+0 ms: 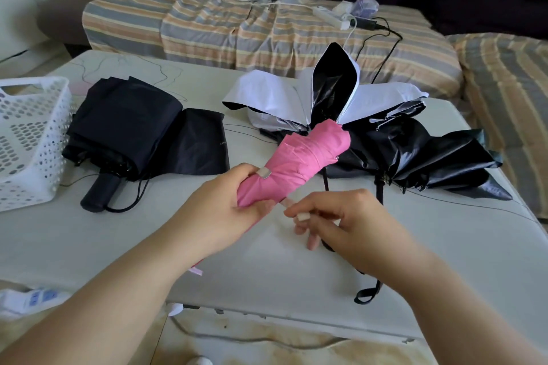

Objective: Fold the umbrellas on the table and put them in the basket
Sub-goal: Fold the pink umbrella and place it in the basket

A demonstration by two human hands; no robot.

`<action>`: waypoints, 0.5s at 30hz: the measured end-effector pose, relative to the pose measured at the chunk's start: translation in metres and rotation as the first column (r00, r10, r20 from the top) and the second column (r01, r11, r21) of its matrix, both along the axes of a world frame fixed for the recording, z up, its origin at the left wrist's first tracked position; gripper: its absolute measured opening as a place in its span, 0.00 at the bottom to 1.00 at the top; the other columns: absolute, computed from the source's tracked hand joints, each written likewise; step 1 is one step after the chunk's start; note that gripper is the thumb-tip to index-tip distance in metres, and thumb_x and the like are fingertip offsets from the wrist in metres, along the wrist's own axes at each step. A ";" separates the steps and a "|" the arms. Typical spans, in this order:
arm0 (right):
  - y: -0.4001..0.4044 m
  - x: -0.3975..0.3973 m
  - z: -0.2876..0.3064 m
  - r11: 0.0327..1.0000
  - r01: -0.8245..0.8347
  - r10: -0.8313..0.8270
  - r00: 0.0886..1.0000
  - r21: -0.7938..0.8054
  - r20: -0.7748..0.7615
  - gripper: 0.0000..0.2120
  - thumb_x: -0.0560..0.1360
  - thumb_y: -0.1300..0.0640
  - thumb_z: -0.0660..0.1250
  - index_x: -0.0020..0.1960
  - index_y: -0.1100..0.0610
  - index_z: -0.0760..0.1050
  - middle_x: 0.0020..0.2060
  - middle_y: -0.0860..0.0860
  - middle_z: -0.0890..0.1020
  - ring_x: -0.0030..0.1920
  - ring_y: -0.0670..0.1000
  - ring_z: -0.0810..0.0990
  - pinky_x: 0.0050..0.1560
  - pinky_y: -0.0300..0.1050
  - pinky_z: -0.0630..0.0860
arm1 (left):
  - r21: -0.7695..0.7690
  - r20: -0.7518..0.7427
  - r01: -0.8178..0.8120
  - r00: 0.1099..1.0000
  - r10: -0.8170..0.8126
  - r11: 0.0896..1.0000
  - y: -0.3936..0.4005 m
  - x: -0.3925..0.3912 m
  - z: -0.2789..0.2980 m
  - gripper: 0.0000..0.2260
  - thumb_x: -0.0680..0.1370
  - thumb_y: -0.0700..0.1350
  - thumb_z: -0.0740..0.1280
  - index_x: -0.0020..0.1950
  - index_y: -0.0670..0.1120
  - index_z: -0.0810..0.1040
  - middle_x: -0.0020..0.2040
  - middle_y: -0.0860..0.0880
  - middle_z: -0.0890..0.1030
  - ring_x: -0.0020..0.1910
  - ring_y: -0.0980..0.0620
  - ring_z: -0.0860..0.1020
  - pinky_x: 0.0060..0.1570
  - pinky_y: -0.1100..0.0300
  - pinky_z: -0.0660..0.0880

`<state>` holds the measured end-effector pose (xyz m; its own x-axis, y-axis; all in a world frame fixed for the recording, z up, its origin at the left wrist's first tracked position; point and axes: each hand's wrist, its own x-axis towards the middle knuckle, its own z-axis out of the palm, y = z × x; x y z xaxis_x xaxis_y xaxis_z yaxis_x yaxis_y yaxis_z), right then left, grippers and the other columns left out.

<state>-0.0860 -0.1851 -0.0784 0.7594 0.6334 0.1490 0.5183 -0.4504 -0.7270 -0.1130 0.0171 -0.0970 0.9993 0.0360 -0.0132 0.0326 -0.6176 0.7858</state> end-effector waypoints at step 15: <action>0.002 0.013 -0.004 0.997 0.036 -0.048 0.981 0.071 0.189 0.03 0.71 0.61 0.71 0.42 0.57 0.83 0.41 0.47 0.85 0.43 0.46 0.83 0.44 0.46 0.78 | 0.473 0.041 0.187 0.971 -0.234 0.861 -0.012 -0.009 0.004 0.19 0.76 0.59 0.64 0.66 0.62 0.67 0.47 0.56 0.80 0.46 0.54 0.77 0.37 0.63 0.66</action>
<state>-0.0728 -0.1828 -0.0823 0.7388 0.5852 0.3342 0.6315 -0.4281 -0.6465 -0.1222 0.0051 -0.0931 0.9794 -0.1965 0.0467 -0.1985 -0.8946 0.4004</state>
